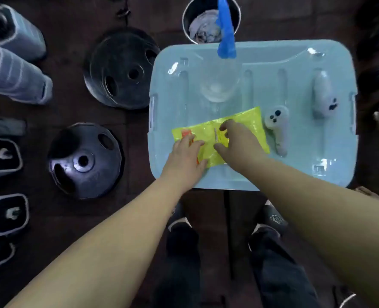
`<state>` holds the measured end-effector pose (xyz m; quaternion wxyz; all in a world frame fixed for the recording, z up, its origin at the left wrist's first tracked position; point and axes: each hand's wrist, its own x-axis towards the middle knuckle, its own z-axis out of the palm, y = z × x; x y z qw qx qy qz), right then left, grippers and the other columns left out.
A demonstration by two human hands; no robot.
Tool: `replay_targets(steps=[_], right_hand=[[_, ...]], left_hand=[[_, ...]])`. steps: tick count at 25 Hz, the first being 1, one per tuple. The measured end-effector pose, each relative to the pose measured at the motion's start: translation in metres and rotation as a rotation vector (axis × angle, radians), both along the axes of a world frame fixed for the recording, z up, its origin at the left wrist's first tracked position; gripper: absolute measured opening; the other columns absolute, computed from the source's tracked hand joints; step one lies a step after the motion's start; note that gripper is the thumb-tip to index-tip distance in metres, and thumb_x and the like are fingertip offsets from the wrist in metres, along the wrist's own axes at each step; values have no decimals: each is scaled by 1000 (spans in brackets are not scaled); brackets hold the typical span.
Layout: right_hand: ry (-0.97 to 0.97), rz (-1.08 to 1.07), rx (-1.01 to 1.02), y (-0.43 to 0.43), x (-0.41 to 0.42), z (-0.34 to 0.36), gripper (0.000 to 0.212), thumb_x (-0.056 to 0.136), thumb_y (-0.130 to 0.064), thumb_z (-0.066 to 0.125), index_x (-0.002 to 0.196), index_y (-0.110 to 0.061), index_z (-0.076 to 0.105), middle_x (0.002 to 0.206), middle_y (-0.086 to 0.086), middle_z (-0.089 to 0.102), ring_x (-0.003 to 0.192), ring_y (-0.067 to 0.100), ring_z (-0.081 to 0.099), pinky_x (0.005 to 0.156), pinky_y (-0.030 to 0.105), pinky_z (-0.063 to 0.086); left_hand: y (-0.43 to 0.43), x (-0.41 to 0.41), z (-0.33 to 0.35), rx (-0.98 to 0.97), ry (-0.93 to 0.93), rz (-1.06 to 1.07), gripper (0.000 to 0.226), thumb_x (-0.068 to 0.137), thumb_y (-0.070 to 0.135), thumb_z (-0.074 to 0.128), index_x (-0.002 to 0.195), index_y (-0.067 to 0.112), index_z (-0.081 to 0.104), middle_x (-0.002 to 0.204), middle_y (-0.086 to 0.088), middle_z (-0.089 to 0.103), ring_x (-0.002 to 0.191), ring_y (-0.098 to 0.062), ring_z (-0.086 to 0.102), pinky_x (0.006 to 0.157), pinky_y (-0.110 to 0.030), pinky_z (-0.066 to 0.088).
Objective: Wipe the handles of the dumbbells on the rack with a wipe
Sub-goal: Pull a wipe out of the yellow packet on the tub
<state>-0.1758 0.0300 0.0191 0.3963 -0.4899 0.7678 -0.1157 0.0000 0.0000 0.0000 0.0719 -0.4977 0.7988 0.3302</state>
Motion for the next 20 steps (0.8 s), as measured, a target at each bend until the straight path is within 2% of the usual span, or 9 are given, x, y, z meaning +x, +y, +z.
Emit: replay_targets(steps=[2, 4, 8, 11, 13, 15, 17, 20], right_hand=[[11, -22, -26, -7, 3, -17, 51, 92, -28, 71, 137, -23, 47, 130, 9, 53, 109, 32, 63, 91, 46, 53], [38, 50, -37, -7, 7, -30, 50, 93, -26, 67, 139, -27, 46, 129, 9, 52, 112, 33, 62, 90, 45, 53], [160, 185, 14, -12, 5, -51, 38, 96, -16, 53, 133, -20, 61, 121, 14, 55, 115, 37, 56, 86, 38, 45], [117, 116, 6, -9, 2, -49, 34, 95, -15, 54, 125, -13, 68, 115, 15, 58, 110, 36, 57, 86, 37, 45], [165, 44, -84, 1, -9, -44, 27, 93, -14, 55, 115, -10, 71, 105, 13, 54, 102, 37, 55, 78, 37, 44], [272, 36, -130, 12, -28, -42, 21, 94, -15, 55, 105, -7, 71, 95, 9, 45, 97, 36, 52, 72, 35, 38], [343, 19, -108, 18, -48, -43, 21, 95, -20, 56, 98, -4, 69, 93, 9, 42, 95, 36, 51, 72, 35, 36], [446, 44, -120, 16, -66, -45, 26, 93, -34, 65, 95, -8, 70, 103, 17, 50, 101, 39, 50, 85, 41, 39]], left_hand=[[0, -2, -19, -27, -6, -5, 58, 92, 33, 72, 144, 13, 55, 156, -16, 40, 143, -40, 40, 117, -54, 39], [5, -4, -30, -22, -10, 2, 59, 93, 33, 72, 145, 12, 55, 159, -16, 38, 145, -39, 38, 118, -53, 38], [12, -1, -44, -62, 16, 39, 58, 93, 31, 73, 144, 10, 57, 164, -14, 35, 149, -37, 34, 122, -48, 33], [16, -1, -46, -60, 12, 48, 57, 94, 32, 72, 145, 12, 56, 166, -10, 32, 151, -35, 31, 123, -47, 32], [15, 1, -45, -62, 24, 41, 56, 93, 32, 72, 144, 13, 57, 165, -10, 33, 151, -34, 32, 122, -48, 34], [13, 2, -45, -54, 31, 43, 55, 93, 32, 73, 143, 12, 58, 164, -10, 35, 150, -35, 33, 122, -49, 34], [12, 2, -46, -61, 43, 44, 54, 92, 31, 73, 141, 12, 59, 163, -10, 38, 149, -35, 35, 121, -50, 35], [14, 1, -47, -68, 44, 57, 54, 92, 30, 73, 141, 12, 60, 162, -11, 38, 149, -36, 35, 122, -51, 35]])
